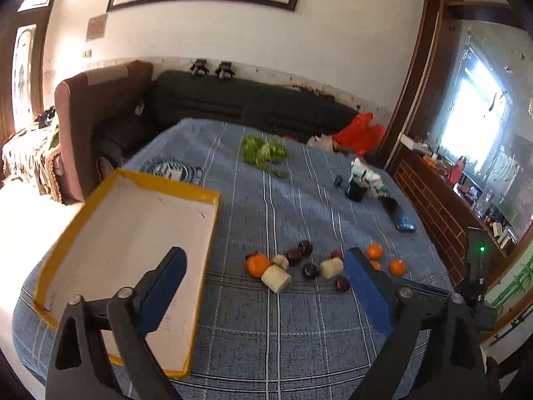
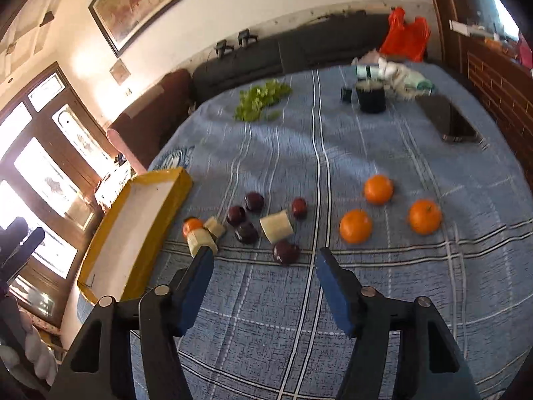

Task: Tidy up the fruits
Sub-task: 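Swing both tools back and bring them over the fruit pile, then grasp the white cube with the left tool while the right tool grasps a dark plum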

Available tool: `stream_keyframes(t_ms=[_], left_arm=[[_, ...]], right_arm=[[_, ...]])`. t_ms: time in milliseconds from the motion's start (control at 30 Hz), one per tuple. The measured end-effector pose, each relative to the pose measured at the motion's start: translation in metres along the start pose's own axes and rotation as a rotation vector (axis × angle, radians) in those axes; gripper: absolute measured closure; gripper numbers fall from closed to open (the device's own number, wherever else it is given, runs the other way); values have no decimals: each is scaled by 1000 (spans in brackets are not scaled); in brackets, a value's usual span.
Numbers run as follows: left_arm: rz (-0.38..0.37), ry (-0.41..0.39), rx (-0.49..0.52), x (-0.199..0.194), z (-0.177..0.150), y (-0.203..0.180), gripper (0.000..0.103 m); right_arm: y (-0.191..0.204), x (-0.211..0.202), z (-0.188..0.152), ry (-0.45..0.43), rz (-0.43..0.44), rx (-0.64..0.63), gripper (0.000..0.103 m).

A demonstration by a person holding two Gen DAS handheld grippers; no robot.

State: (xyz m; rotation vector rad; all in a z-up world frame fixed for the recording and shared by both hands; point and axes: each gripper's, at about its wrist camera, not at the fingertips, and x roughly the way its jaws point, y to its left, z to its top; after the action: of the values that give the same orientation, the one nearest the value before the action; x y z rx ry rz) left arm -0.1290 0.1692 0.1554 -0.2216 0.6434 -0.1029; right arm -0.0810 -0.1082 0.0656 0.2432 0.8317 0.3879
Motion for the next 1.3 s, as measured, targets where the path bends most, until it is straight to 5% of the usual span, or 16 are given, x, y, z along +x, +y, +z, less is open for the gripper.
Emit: stream_keyframes(t_ms=[100, 267, 400, 767, 833, 1000, 1300], left_arm=[[-46, 122, -48, 49, -16, 0, 23], [-13, 227, -65, 102, -35, -1, 24], [9, 264, -69, 127, -40, 1, 25], [29, 328, -51, 173, -47, -10, 45], [41, 313, -38, 174, -48, -12, 59], [30, 306, -37, 169, -51, -15, 61], [22, 224, -95, 107, -43, 7, 60]], right_arm=[[0, 29, -9, 23, -27, -53, 37], [11, 52, -4, 39, -78, -143, 37], [0, 71, -4, 66, -76, -142, 37], [0, 82, -7, 41, -71, -176, 48], [0, 82, -7, 37, -65, -173, 52], [-1, 82, -8, 42, -55, -161, 72], [4, 64, -11, 22, -40, -137, 73]])
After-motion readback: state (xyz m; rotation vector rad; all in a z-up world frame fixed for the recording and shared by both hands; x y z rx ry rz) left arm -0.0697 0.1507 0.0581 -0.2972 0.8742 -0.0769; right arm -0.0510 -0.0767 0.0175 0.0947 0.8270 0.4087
